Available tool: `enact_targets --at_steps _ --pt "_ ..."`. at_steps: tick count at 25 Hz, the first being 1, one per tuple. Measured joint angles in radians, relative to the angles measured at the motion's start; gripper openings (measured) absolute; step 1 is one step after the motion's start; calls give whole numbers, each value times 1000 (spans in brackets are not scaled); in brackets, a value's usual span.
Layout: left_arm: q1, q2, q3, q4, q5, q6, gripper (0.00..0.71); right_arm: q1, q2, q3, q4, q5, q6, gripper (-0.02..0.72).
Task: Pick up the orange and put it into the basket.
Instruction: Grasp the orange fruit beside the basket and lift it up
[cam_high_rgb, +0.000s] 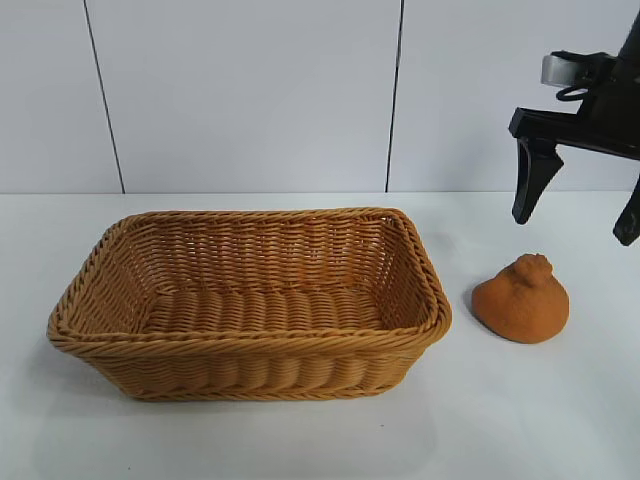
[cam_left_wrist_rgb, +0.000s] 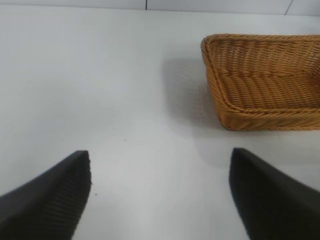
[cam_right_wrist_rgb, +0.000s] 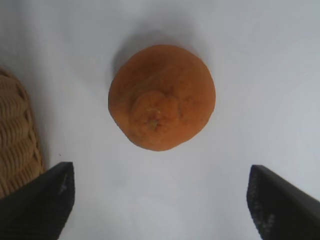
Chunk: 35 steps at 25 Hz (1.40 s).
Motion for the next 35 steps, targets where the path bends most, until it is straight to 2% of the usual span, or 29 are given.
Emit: enact_targets --at_steps 3,9,12,14,18,20,21,29,35 --pt "0 0 0 0 0 0 549 0 59 0 4 -20 0 641" --pt "0 0 0 0 -1 0 549 0 183 0 23 -125 0 639" --pt "0 0 0 0 -1 0 549 0 210 0 30 -154 0 587" --pt "0 0 0 0 -1 0 549 0 211 0 33 -158 0 484" --pt "0 0 0 0 -1 0 549 0 209 0 36 -159 0 191" --pt "0 0 0 0 -1 0 549 0 207 -1 38 -149 0 70" --pt "0 0 0 0 -1 0 549 0 206 -1 38 -145 0 39" --pt "0 0 0 -1 -1 0 549 0 110 -16 31 -108 -13 41" --pt "0 0 0 -1 -1 0 549 0 -5 -139 32 -19 -13 41"
